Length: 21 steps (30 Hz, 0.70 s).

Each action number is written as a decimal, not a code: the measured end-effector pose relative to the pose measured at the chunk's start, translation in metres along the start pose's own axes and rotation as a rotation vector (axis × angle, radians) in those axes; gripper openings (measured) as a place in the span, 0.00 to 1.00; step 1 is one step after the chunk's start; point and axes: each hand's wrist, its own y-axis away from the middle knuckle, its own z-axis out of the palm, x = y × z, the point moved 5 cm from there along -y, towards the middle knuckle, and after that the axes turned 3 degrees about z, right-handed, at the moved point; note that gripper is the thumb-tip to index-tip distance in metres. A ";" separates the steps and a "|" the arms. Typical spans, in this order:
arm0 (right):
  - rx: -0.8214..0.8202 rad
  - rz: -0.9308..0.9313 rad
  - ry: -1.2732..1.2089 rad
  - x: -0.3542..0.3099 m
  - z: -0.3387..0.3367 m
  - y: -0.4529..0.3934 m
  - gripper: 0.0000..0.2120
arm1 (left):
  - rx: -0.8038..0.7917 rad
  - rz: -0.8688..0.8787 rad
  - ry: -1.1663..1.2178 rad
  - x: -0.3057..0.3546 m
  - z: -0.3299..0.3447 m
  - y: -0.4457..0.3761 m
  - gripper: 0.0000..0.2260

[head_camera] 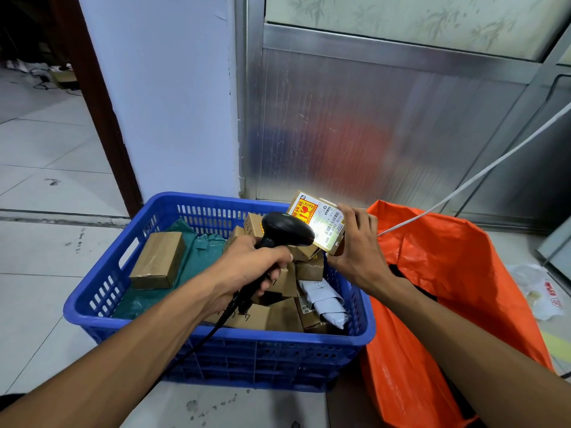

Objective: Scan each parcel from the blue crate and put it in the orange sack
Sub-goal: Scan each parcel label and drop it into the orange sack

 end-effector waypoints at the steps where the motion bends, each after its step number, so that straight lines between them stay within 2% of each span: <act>1: -0.005 0.003 -0.004 0.000 0.000 0.000 0.46 | -0.002 -0.003 -0.001 0.000 0.000 0.000 0.08; 8: -0.050 -0.004 -0.080 0.001 0.001 -0.001 0.44 | 0.085 0.005 -0.085 -0.002 -0.004 -0.002 0.05; 11: -0.093 -0.003 -0.100 0.004 0.006 -0.003 0.44 | 0.137 0.034 -0.145 -0.001 -0.008 -0.004 0.08; 21: -0.446 -0.089 -0.164 0.006 0.028 -0.002 0.35 | 0.125 0.136 -0.508 0.014 -0.019 -0.002 0.03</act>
